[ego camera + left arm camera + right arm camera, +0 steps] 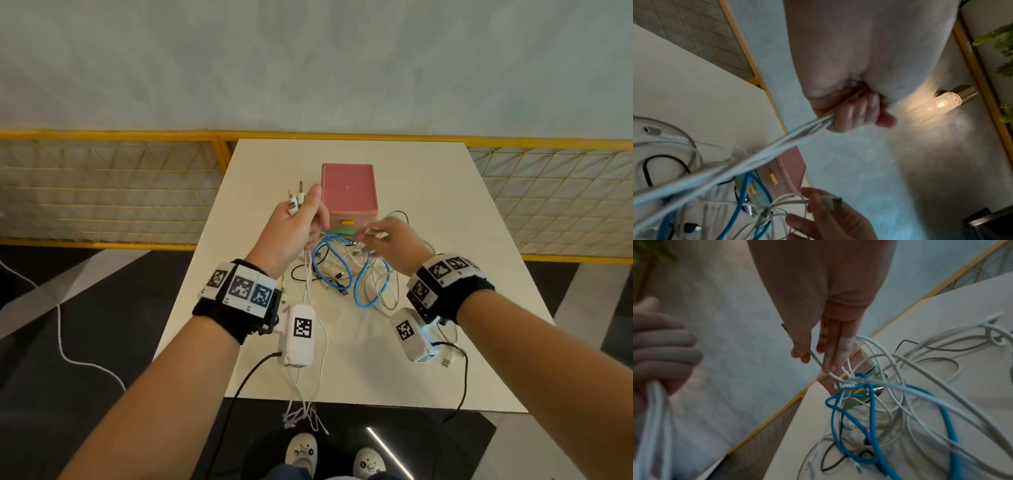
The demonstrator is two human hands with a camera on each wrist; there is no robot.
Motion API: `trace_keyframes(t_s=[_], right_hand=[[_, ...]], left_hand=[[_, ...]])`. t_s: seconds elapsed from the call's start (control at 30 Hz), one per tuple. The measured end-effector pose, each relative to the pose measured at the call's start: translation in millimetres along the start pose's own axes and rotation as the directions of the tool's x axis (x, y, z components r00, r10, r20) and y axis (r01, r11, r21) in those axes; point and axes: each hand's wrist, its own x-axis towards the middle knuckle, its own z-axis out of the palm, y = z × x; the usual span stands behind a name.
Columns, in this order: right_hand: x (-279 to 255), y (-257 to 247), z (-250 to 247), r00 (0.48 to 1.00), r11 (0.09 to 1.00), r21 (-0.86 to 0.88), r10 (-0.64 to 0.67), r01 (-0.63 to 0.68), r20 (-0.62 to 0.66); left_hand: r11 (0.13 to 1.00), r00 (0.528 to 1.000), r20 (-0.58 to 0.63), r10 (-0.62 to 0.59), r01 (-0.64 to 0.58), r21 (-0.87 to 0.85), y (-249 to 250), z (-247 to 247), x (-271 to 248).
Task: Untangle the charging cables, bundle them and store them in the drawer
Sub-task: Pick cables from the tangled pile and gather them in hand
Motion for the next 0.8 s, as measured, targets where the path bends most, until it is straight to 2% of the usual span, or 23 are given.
trace_keyframes(t_s=[0.07, 0.13, 0.27, 0.43, 0.57, 0.63, 0.7, 0.8], right_hand=[[-1, -9, -3, 0.998, 0.974, 0.220, 0.051, -0.043, -0.031], [-3, -19, -7, 0.998, 0.928, 0.371, 0.046, -0.026, -0.045], [-9, -36, -13, 0.996, 0.912, 0.404, -0.050, 0.075, -0.073], [-18, -47, -14, 0.993, 0.902, 0.415, -0.117, 0.120, -0.033], [-23, -47, -10, 0.997, 0.873, 0.485, -0.069, 0.045, 0.031], [-26, -37, -2, 0.988, 0.911, 0.413, -0.057, -0.008, 0.144], [-25, -24, 6, 0.974, 0.965, 0.262, -0.048, -0.012, 0.220], [-20, -16, 9, 0.979, 0.991, 0.117, -0.081, 0.060, 0.189]], left_hand=[[1.000, 1.000, 0.022, 0.004, -0.004, -0.006, -1, 4, 5], [1.000, 0.999, 0.037, -0.007, 0.006, 0.025, -1, 8, 9], [0.997, 0.999, 0.020, -0.038, 0.037, 0.069, -3, 19, 15], [0.993, 0.999, 0.029, -0.038, 0.034, 0.109, -4, 37, 21], [0.994, 0.998, -0.057, 0.024, -0.018, 0.110, 2, 41, 25], [0.991, 0.993, -0.099, 0.066, -0.054, 0.121, 4, 38, 30], [0.990, 0.992, -0.088, 0.089, -0.079, 0.113, 2, 35, 36], [0.989, 0.995, -0.048, 0.089, -0.083, 0.122, 0, 36, 40]])
